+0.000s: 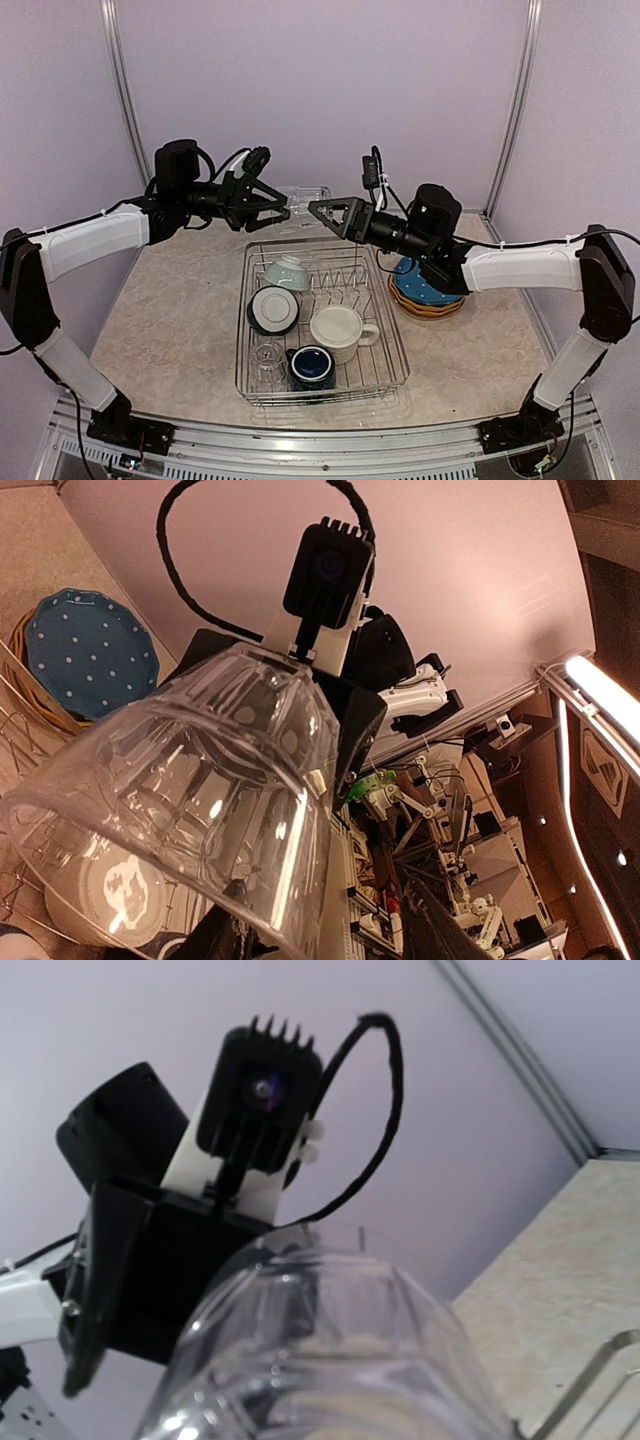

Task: Unload the mixed dishes from the dish rack
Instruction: Pass from the right arm to the left, then place the cup at the corner of the board.

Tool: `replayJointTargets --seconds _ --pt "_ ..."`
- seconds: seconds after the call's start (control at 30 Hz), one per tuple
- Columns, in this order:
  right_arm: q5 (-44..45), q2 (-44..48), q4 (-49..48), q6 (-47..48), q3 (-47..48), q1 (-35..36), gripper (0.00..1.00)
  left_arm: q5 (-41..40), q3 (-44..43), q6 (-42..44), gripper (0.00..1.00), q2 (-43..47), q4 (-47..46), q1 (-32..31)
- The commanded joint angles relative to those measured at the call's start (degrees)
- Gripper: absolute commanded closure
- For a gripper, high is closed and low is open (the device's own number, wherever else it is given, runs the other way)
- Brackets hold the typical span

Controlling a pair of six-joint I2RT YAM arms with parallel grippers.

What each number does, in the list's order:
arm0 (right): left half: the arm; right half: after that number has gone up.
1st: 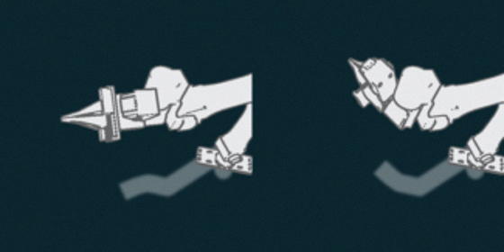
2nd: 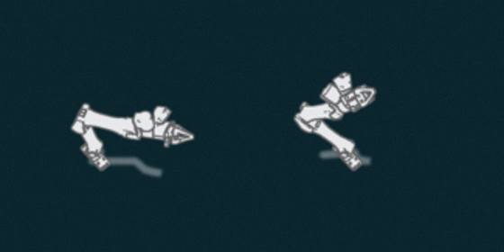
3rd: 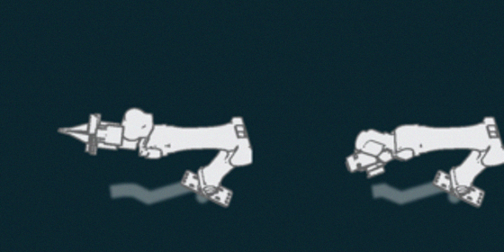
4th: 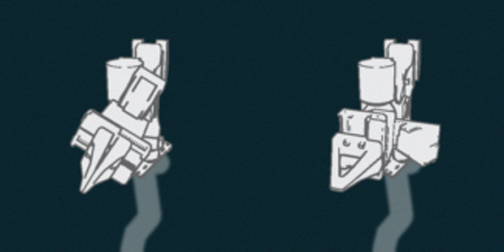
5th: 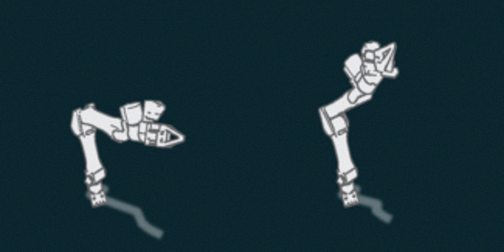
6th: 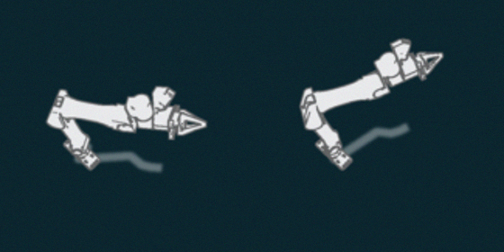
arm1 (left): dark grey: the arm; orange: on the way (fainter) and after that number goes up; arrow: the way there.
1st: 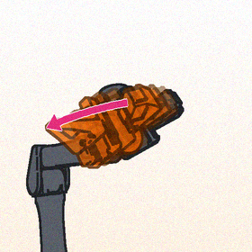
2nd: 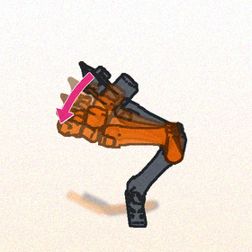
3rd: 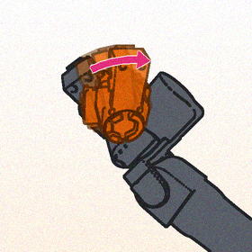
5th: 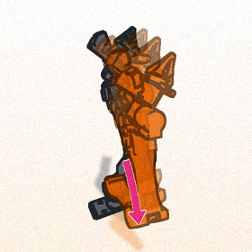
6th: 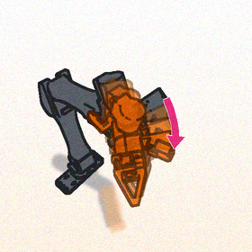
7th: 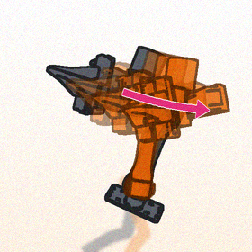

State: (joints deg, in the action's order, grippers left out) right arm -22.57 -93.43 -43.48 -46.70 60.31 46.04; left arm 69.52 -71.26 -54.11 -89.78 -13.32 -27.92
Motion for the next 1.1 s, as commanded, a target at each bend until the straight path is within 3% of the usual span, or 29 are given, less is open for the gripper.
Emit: replayJointTargets --seconds 0.0,0.27,0.3,0.4,0.5,0.57,0.83,1.07 --pt "-1.83 -2.61 -7.05 -2.26 2.32 1.18 1.0 1.32 0.69 -0.46 0.59 -0.12 -2.39 -0.38" --pt "-0.68 -3.26 -8.96 -2.36 0.95 1.51 1.0 1.9 0.51 0.84 0.96 0.5 -1.82 0.21" --pt "-0.7 -3.19 -8.68 -2.16 0.98 1.47 0.97 1.81 0.51 0.97 1.0 0.76 -1.8 0.5" --pt "-0.73 -2.59 -6.49 -1.02 1.19 1.42 0.6 0.49 0.39 3.03 1.0 1.69 0.19 1.13" --pt "2.26 -0.63 1.44 1.63 1.3 0.95 0.17 -3.43 -0.76 9.51 1.0 3.35 7.81 1.08" --pt "4.83 0.83 9.18 3.33 1.42 0.09 0.01 -7.25 -2.34 14.88 1.0 4.47 15.07 0.94" --pt "8.99 4.94 34.82 13.14 4.02 -1.79 0.0 -21.36 -3.41 19.44 1.0 6.2 23.91 2.89" --pt "15.22 8.8 48.76 19.48 4.41 -1.66 0.0 -50.53 -7.77 21.29 1.0 5.37 41.24 6.93"
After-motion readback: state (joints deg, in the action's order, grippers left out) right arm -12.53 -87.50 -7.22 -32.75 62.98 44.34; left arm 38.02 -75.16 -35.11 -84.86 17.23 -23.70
